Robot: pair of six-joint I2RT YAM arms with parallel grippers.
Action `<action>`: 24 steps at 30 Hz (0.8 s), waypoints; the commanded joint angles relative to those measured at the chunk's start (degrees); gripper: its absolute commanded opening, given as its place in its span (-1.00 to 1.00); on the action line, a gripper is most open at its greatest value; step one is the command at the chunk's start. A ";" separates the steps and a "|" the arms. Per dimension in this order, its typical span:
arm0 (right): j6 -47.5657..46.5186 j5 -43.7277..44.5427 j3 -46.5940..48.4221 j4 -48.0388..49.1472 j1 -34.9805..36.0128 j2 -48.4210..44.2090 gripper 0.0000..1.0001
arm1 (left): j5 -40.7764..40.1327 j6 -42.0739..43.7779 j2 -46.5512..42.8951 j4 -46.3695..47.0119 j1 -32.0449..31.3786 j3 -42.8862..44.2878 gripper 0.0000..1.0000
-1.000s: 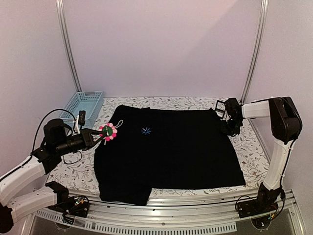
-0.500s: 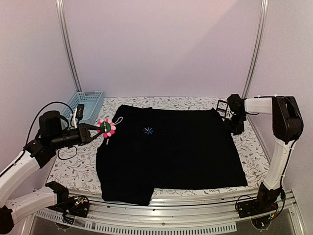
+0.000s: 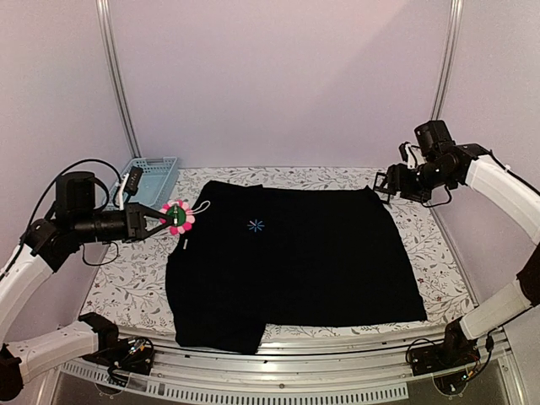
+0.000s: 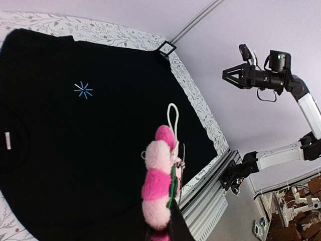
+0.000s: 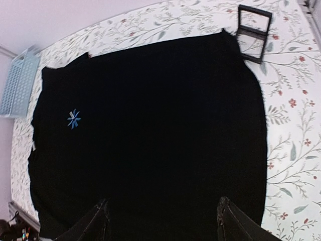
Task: Pin the brooch onto the clothing
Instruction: Pass from the left arm to the right
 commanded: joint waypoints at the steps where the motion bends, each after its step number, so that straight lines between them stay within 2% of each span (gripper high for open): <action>1: 3.41 -12.42 -6.09 6.87 3.73 -6.33 0.47 | 0.68 3.02 -0.39 -4.53 0.58 1.91 -1.00; 6: 4.90 -15.80 -8.63 10.20 6.24 -10.46 0.64 | 0.24 5.01 -0.42 -7.98 0.60 1.82 -1.00; 12: 2.83 -19.79 -9.00 10.42 7.03 -11.26 0.97 | 0.02 9.21 -0.47 -10.76 0.66 2.95 -1.00; 17: 2.23 -23.89 -10.34 15.13 7.13 -12.61 0.97 | 0.65 12.72 1.06 -10.71 0.61 4.31 -1.00; 24: 3.13 -26.38 -13.73 32.11 12.87 -14.08 0.97 | 3.69 13.71 4.79 -9.02 0.61 5.93 -1.00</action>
